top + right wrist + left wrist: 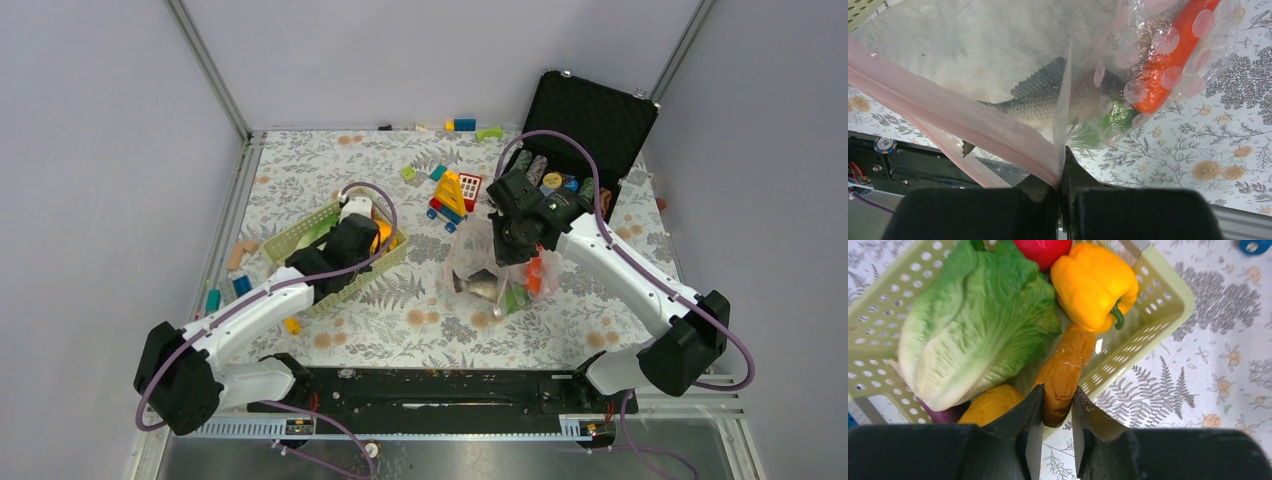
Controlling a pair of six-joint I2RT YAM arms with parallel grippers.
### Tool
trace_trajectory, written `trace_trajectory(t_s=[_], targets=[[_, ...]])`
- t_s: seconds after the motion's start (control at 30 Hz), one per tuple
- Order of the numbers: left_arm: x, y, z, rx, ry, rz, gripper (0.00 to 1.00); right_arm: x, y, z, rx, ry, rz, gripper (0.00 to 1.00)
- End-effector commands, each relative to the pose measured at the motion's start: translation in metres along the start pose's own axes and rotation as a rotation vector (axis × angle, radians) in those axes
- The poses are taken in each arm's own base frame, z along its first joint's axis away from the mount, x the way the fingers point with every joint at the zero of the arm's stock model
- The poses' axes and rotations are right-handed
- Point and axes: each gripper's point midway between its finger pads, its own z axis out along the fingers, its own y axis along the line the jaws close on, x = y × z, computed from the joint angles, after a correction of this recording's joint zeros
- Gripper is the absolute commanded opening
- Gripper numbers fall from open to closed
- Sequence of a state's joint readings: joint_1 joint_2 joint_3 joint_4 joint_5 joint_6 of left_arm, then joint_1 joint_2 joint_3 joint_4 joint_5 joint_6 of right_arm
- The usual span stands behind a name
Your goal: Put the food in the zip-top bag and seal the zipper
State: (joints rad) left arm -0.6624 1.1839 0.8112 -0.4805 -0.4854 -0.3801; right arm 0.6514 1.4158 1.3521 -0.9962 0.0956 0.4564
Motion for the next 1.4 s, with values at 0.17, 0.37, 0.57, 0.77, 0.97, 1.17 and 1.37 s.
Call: trace_trajectory(t_s=[0.17, 0.37, 0.57, 0.77, 0.97, 1.17, 1.37], targets=[[-0.084, 0.015, -0.054, 0.027, -0.292, -0.126, 0.00, -0.004, 0.000, -0.008, -0.025, -0.032, 0.014, 0.00], [-0.106, 0.028, -0.080, 0.026, -0.394, -0.159, 0.00, -0.007, 0.007, -0.006, -0.060, -0.050, 0.024, 0.00], [-0.127, 0.007, -0.125, 0.264, -0.499, -0.201, 0.00, -0.009, 0.009, -0.009, -0.072, -0.055, 0.031, 0.00], [-0.130, -0.039, -0.195, 0.731, -0.668, -0.197, 0.00, -0.010, 0.013, -0.011, -0.096, -0.073, 0.062, 0.00], [-0.117, -0.082, -0.255, 1.176, -0.733, -0.169, 0.00, -0.017, 0.026, -0.016, -0.170, -0.118, 0.119, 0.00], [-0.120, -0.110, -0.243, 1.319, -0.634, -0.309, 0.00, -0.035, 0.036, -0.024, -0.243, -0.224, 0.244, 0.00], [-0.122, -0.132, -0.201, 1.248, -0.558, -0.439, 0.00, -0.041, 0.045, -0.032, -0.322, -0.275, 0.337, 0.00]])
